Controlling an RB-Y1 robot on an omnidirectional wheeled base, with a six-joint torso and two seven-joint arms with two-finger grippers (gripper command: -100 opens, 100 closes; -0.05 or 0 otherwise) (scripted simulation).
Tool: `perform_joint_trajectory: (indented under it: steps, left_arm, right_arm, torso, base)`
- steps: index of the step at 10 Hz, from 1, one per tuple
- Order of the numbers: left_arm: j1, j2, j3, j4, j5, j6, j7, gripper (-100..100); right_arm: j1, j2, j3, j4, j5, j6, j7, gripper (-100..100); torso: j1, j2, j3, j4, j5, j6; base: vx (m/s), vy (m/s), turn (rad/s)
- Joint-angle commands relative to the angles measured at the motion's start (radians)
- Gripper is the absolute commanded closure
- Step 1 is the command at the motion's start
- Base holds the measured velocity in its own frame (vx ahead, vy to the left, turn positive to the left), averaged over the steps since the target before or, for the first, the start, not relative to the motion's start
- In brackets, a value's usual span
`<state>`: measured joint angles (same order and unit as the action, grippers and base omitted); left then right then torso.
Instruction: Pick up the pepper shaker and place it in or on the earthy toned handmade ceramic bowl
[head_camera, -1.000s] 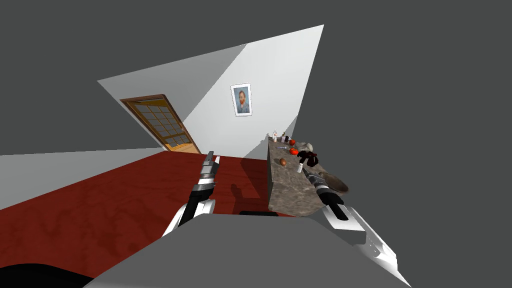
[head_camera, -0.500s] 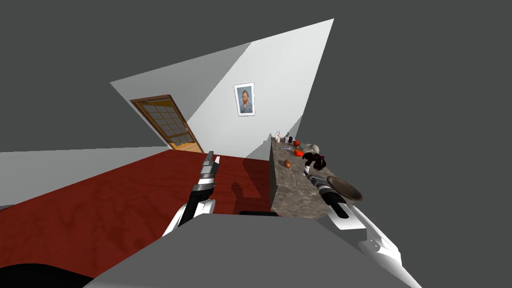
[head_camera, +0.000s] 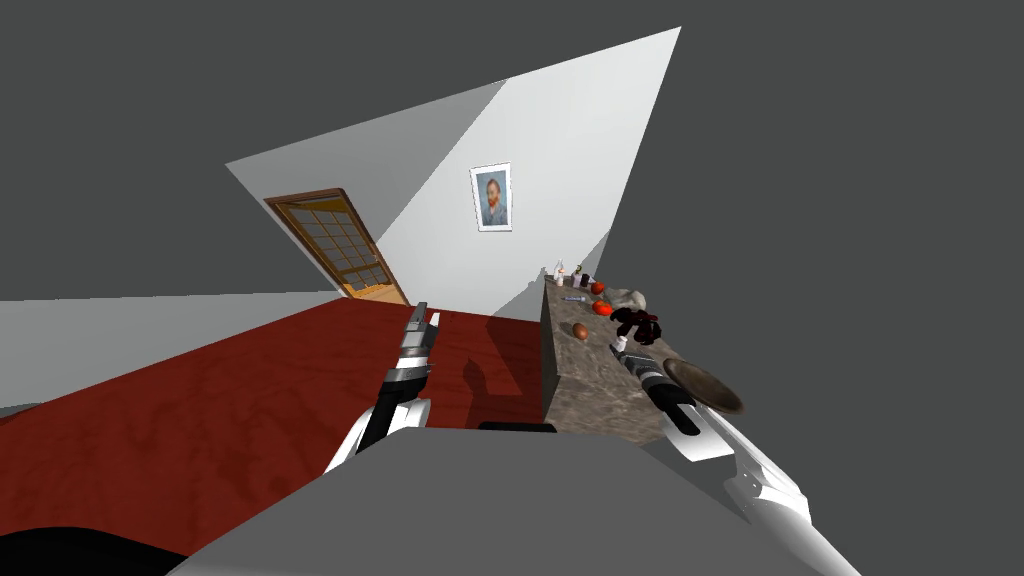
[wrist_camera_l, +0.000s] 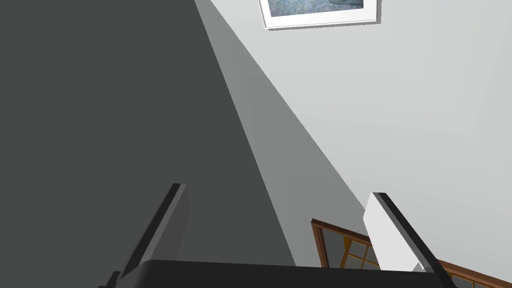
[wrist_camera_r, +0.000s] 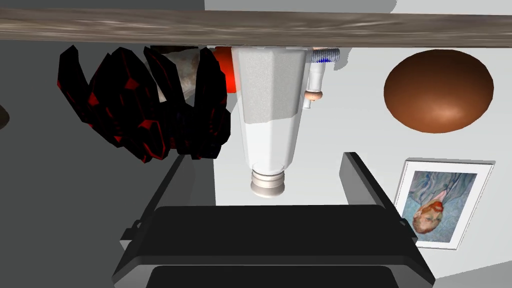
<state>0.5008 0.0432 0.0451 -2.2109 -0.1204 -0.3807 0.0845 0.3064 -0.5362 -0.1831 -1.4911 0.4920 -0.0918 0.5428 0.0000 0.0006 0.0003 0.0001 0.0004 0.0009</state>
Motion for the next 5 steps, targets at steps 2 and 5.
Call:
perform_joint_trajectory:
  steps: [2, 5]
  left_arm:
    - [0.000, 0.000, 0.000, 0.000, 0.000, 0.000, 0.000, 0]
    - [0.000, 0.000, 0.000, 0.000, 0.000, 0.000, 0.000, 0]
  right_arm:
    - [0.000, 0.000, 0.000, 0.000, 0.000, 0.000, 0.000, -100]
    - [0.000, 0.000, 0.000, 0.000, 0.000, 0.000, 0.000, 100]
  torso:
    - [0.000, 0.001, 0.000, 0.000, 0.000, 0.000]
    - [0.000, 0.001, 0.001, 0.000, 0.000, 0.000]
  base:
    - [0.000, 0.000, 0.000]
    - [0.000, 0.000, 0.000]
